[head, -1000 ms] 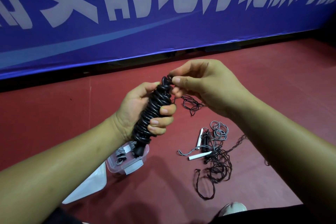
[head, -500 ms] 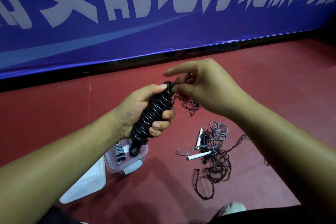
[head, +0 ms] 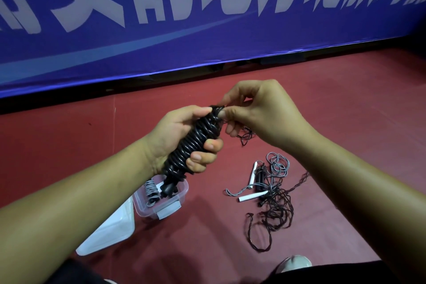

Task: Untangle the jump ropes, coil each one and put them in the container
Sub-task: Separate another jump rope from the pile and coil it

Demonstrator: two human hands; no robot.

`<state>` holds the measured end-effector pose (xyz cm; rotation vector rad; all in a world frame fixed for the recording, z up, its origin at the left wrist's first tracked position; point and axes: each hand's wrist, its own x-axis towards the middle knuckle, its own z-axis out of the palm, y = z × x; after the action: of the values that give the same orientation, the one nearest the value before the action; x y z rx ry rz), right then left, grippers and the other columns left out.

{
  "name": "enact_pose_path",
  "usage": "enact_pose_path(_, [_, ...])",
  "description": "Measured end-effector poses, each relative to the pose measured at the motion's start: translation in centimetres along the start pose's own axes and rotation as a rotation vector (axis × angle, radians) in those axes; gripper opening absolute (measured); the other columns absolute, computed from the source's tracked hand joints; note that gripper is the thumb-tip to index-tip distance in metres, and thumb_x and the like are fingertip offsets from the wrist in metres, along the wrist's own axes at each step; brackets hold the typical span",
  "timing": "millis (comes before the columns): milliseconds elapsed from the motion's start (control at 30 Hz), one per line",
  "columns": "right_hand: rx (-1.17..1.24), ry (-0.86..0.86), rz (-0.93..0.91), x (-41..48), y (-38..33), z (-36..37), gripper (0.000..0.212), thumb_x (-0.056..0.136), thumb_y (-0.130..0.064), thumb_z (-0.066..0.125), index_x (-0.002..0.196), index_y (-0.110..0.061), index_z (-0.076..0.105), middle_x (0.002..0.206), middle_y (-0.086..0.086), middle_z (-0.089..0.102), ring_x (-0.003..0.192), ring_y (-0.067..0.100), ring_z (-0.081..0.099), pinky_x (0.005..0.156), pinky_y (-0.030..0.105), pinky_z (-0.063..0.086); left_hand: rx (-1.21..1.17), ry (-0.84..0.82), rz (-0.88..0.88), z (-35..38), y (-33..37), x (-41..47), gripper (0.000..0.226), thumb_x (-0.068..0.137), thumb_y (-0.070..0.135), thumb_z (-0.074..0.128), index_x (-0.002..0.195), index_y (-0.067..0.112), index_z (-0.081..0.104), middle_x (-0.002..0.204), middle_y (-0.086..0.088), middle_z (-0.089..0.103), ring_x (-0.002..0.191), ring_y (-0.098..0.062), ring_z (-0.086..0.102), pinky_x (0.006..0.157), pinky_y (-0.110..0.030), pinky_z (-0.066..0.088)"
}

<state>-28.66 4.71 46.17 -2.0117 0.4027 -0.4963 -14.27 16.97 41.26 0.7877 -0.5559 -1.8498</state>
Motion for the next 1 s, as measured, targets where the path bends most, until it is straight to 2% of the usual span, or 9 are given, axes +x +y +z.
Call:
enact_pose_path(133, [0.091, 0.036, -0.026, 0.1, 0.0, 0.3, 0.007, 0.087, 0.004, 0.071, 0.089, 0.005, 0.064, 0.061, 0.009, 0.069, 0.05, 0.014, 0.066, 0.053, 0.021, 0.051, -0.076, -0.121, 0.011, -0.5, 0.3, 0.1, 0.04, 0.095, 0.045, 0.035, 0.103, 0.008, 0.047, 0.069, -0.005, 0.048, 0.047, -0.013, 0.047, 0.041, -0.018, 0.04])
enact_pose_path(233, [0.063, -0.042, -0.033, -0.1, 0.1, 0.0, 0.01, 0.092, 0.002, 0.066, 0.091, -0.007, 0.063, 0.067, 0.014, 0.072, 0.058, 0.016, 0.069, 0.062, 0.027, 0.055, -0.105, -0.196, 0.011, -0.6, 0.1, 0.1, 0.039, 0.097, 0.043, 0.033, 0.104, 0.007, 0.045, 0.071, -0.007, 0.049, 0.047, -0.013, 0.042, 0.043, -0.019, 0.039])
enact_pose_path(333, [0.146, -0.159, -0.046, -0.2, -0.3, -0.7, 0.017, 0.095, 0.006, 0.057, 0.098, -0.009, 0.062, 0.076, 0.017, 0.073, 0.069, 0.022, 0.072, 0.073, 0.03, 0.058, -0.126, -0.257, 0.0, -0.5, 0.3, -0.2, 0.039, 0.098, 0.043, 0.03, 0.106, 0.007, 0.042, 0.071, -0.007, 0.049, 0.049, -0.014, 0.033, 0.043, -0.019, 0.038])
enact_pose_path(433, [0.133, -0.252, -0.044, -0.2, -0.6, -1.3, 0.02, 0.096, 0.009, 0.053, 0.099, -0.01, 0.06, 0.08, 0.013, 0.075, 0.075, 0.02, 0.075, 0.072, 0.024, 0.057, -0.167, -0.295, -0.047, -0.7, 0.5, -0.4, 0.038, 0.097, 0.044, 0.03, 0.106, 0.008, 0.04, 0.071, -0.007, 0.049, 0.049, -0.013, 0.033, 0.042, -0.019, 0.038])
enact_pose_path(533, [0.048, -0.303, -0.047, -0.2, -0.6, -1.3, 0.024, 0.094, 0.012, 0.055, 0.094, -0.012, 0.056, 0.078, 0.004, 0.075, 0.073, 0.02, 0.075, 0.07, 0.028, 0.059, -0.234, -0.319, -0.107, -0.9, 0.4, -0.6, 0.033, 0.097, 0.044, 0.032, 0.105, 0.013, 0.038, 0.071, -0.009, 0.049, 0.049, -0.014, 0.035, 0.043, -0.021, 0.04])
enact_pose_path(667, [-0.017, -0.262, -0.069, -0.3, -0.3, -1.1, 0.02, 0.086, 0.007, 0.069, 0.09, -0.007, 0.056, 0.074, 0.008, 0.074, 0.064, 0.022, 0.072, 0.063, 0.029, 0.059, -0.222, -0.35, -0.149, -0.9, 0.4, -0.7, 0.034, 0.098, 0.043, 0.032, 0.111, 0.013, 0.042, 0.071, -0.009, 0.049, 0.049, -0.015, 0.036, 0.044, -0.021, 0.041])
enact_pose_path(833, [-0.033, -0.085, -0.158, -0.4, 0.9, -0.1, 0.025, 0.079, 0.0, 0.079, 0.081, -0.003, 0.055, 0.059, 0.015, 0.067, 0.05, 0.02, 0.065, 0.053, 0.027, 0.052, -0.16, -0.329, -0.135, -0.6, 0.7, -0.5, 0.031, 0.098, 0.043, 0.031, 0.104, 0.015, 0.043, 0.069, -0.007, 0.048, 0.048, -0.014, 0.034, 0.043, -0.019, 0.039])
enact_pose_path(900, [-0.005, -0.045, -0.162, -0.1, 1.2, 0.2, 0.026, 0.078, -0.001, 0.08, 0.077, -0.005, 0.054, 0.058, 0.016, 0.066, 0.051, 0.025, 0.067, 0.052, 0.032, 0.053, -0.146, -0.308, -0.132, -0.8, 0.9, -0.4, 0.031, 0.099, 0.043, 0.03, 0.104, 0.015, 0.044, 0.07, -0.007, 0.048, 0.049, -0.014, 0.034, 0.043, -0.019, 0.039])
enact_pose_path(1000, [0.037, -0.113, -0.12, 0.1, 1.4, -0.1, 0.019, 0.086, -0.009, 0.074, 0.08, -0.002, 0.057, 0.063, 0.008, 0.07, 0.059, 0.029, 0.071, 0.057, 0.038, 0.058, -0.096, -0.23, -0.125, -1.3, 0.9, -0.5, 0.027, 0.098, 0.042, 0.035, 0.102, 0.018, 0.046, 0.072, -0.008, 0.048, 0.049, -0.015, 0.044, 0.044, -0.019, 0.042])
